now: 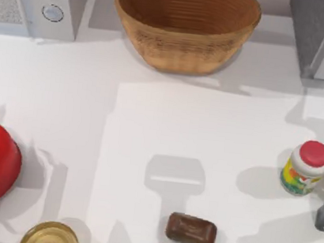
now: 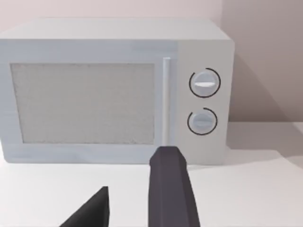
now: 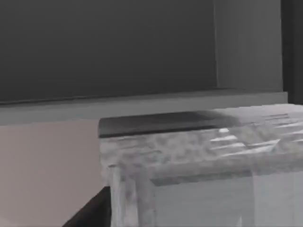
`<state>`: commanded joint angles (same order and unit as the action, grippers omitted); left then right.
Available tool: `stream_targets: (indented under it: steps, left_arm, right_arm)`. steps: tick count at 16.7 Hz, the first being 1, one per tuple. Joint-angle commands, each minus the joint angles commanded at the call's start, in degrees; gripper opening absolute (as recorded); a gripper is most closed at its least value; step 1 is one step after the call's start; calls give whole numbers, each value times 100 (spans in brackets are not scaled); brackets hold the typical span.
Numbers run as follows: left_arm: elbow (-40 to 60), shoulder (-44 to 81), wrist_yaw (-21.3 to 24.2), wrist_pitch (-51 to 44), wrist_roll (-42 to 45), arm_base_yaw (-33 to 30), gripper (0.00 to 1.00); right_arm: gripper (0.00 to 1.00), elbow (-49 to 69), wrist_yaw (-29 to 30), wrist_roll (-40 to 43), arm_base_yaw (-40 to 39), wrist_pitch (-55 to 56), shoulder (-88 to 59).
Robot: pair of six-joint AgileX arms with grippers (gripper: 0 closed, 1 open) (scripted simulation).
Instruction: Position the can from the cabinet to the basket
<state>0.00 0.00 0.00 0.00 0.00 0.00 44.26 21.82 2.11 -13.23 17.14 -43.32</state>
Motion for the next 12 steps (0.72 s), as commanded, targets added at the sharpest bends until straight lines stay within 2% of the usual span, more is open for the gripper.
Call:
stream_targets:
  steps: [6, 9, 12]
  left_arm:
    - [0, 0, 0, 0, 0, 0, 100]
    - [0, 0, 0, 0, 0, 0, 100]
    - [0, 0, 0, 0, 0, 0, 100]
  right_arm:
    - [100, -3231, -1467, -143, 888, -1148, 3147]
    - [100, -4101, -1975, -192, 1194, -1548, 4011]
    - [100, -4426, -2182, -211, 1322, -1713, 4332]
